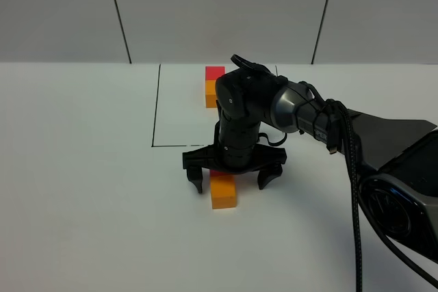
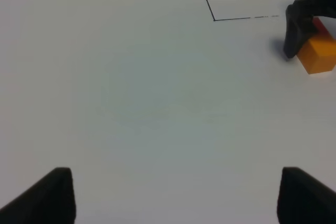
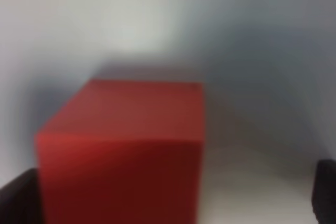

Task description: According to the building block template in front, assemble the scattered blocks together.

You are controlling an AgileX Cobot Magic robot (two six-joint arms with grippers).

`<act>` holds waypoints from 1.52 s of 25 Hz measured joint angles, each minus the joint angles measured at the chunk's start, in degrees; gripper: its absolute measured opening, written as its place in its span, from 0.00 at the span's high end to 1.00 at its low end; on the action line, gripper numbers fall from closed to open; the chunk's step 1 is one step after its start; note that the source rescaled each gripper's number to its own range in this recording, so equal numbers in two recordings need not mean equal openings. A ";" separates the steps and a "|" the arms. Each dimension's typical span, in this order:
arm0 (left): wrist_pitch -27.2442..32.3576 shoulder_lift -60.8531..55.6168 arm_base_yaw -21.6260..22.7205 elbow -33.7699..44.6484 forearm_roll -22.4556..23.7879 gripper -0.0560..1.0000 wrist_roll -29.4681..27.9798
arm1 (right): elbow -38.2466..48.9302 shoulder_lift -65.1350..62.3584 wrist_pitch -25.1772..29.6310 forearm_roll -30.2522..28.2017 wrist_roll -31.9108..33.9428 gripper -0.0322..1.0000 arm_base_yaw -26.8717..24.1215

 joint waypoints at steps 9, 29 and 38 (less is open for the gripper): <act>0.00 0.00 0.00 0.00 0.00 0.28 -0.06 | 0.04 -9.25 1.15 0.03 -2.36 0.00 0.05; 0.00 0.00 0.00 0.00 0.00 0.28 -0.06 | 11.71 -29.11 2.74 -9.26 -7.46 0.00 -31.76; 0.00 0.00 0.00 0.00 0.00 0.28 -0.06 | 49.74 -62.07 -5.54 -11.81 -7.55 0.00 -36.52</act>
